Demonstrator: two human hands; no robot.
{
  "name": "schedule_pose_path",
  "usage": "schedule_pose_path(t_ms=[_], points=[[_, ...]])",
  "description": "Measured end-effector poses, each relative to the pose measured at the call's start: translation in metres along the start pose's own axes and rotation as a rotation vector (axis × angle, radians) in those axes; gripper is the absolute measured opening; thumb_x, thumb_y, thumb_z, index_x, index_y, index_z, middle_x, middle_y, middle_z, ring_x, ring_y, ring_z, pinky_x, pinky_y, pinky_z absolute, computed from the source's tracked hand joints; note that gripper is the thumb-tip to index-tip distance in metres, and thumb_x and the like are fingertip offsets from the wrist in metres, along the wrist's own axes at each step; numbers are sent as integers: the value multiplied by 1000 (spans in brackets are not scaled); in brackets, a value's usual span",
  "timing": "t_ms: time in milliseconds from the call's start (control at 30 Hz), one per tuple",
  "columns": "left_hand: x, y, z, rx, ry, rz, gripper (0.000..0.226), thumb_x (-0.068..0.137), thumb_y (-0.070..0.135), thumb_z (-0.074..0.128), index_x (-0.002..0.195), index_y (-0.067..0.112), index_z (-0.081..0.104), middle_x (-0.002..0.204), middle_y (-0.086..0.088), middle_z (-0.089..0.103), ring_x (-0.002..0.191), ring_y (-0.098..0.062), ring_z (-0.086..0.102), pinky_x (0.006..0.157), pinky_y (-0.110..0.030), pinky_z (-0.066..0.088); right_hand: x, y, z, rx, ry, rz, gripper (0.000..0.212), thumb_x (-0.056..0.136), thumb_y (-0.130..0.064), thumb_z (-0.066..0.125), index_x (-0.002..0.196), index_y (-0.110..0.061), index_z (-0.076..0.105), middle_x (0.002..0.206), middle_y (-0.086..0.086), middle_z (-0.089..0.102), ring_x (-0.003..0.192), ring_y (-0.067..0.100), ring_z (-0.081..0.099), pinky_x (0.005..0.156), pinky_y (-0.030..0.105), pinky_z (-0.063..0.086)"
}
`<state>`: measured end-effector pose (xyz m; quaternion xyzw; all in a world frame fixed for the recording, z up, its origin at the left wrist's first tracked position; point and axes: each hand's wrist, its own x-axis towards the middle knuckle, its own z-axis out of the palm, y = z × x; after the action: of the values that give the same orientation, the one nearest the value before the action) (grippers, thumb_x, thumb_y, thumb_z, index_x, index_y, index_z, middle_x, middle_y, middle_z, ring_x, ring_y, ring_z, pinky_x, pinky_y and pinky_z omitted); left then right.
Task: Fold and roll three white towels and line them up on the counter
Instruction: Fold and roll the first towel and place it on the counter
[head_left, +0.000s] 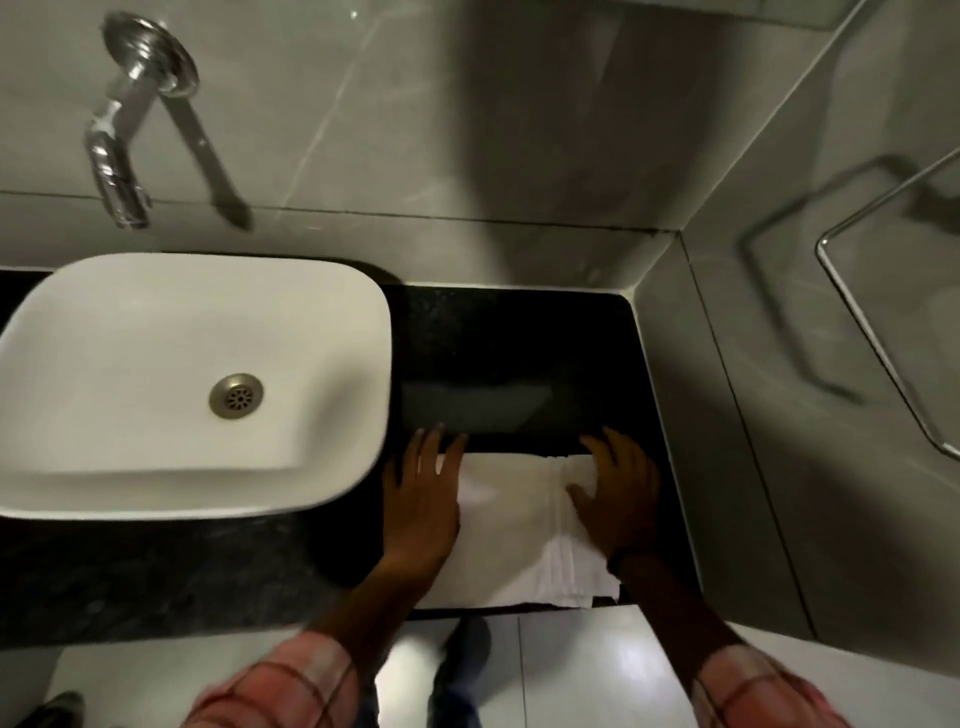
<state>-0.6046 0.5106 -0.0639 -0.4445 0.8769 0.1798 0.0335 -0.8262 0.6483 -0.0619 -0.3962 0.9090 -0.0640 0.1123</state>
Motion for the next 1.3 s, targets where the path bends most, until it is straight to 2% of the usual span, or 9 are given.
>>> schedule_pose_path(t_ms=[67, 200, 567, 700, 833, 933, 1067, 1167, 1300], points=[[-7, 20, 24, -3, 89, 180, 75, 91, 29, 54, 160, 30, 23, 171, -4, 16, 159, -29, 10, 124, -59, 17, -14, -14, 19, -3, 137, -159, 63, 90, -39, 66, 148, -26, 48, 163, 7, 36, 153, 32, 26, 123, 57, 20], [-18, 43, 75, -6, 38, 224, 76, 100, 48, 41, 163, 20, 11, 173, -4, -3, 160, -27, 4, 126, -59, 9, -34, -36, 69, -84, -27, -379, 74, 98, -43, 49, 163, -25, 18, 173, 6, 6, 159, 28, 9, 125, 51, 10], [-33, -35, 71, 126, -33, 149, 116, 81, 92, 33, 163, 14, 9, 173, -8, 4, 160, -28, 5, 126, -53, 12, -14, 49, 59, -73, -135, -306, 80, 98, -70, 26, 164, -30, 5, 173, 0, -4, 160, 25, -2, 124, 60, 15], [4, -33, 44, 196, 110, 220, 84, 87, 70, 56, 156, 27, 36, 167, -8, 28, 154, -33, 25, 121, -61, 20, -47, 38, 50, -122, -117, -80, 81, 97, -70, 20, 164, -25, 10, 173, 4, 3, 158, 31, 14, 120, 65, 19], [29, 14, 11, 164, 191, 117, 46, 85, 19, 71, 127, 34, 61, 128, -5, 61, 106, -33, 59, 86, -48, 45, -115, 21, 54, -87, -150, -44, 94, 92, -79, 31, 164, -25, 6, 173, -2, 3, 145, 31, 36, 105, 61, 36], [-8, 22, 21, 41, 133, 318, 20, 95, 31, 59, 115, 33, 63, 111, 0, 63, 92, -29, 64, 73, -40, 51, -142, 17, 54, -71, -160, -106, 111, 77, -86, 46, 163, -21, 20, 170, -3, 22, 131, 27, 47, 91, 51, 45], [-105, -18, 60, -32, -126, 408, 66, 79, 80, 51, 129, 38, 58, 137, 8, 60, 129, -21, 55, 111, -39, 34, -159, 37, 64, -140, -153, -308, 111, 59, -73, 69, 155, -25, 41, 167, -6, 30, 117, 27, 54, 82, 47, 47], [-125, -38, 77, 93, -126, 499, 75, 73, 43, 71, 145, 30, 53, 155, -1, 50, 147, -27, 44, 124, -40, 19, -156, 51, 73, -130, -43, -401, 81, 66, -37, 86, 141, -32, 56, 157, -11, 47, 109, 26, 61, 86, 45, 42], [-109, -40, 66, -109, -25, 464, 57, 72, 12, 79, 127, 25, 71, 135, 2, 68, 131, -24, 61, 108, -38, 51, -132, 55, 69, -55, 91, -496, 55, 68, -23, 88, 119, -34, 70, 129, -11, 70, 108, 25, 55, 84, 41, 39]])
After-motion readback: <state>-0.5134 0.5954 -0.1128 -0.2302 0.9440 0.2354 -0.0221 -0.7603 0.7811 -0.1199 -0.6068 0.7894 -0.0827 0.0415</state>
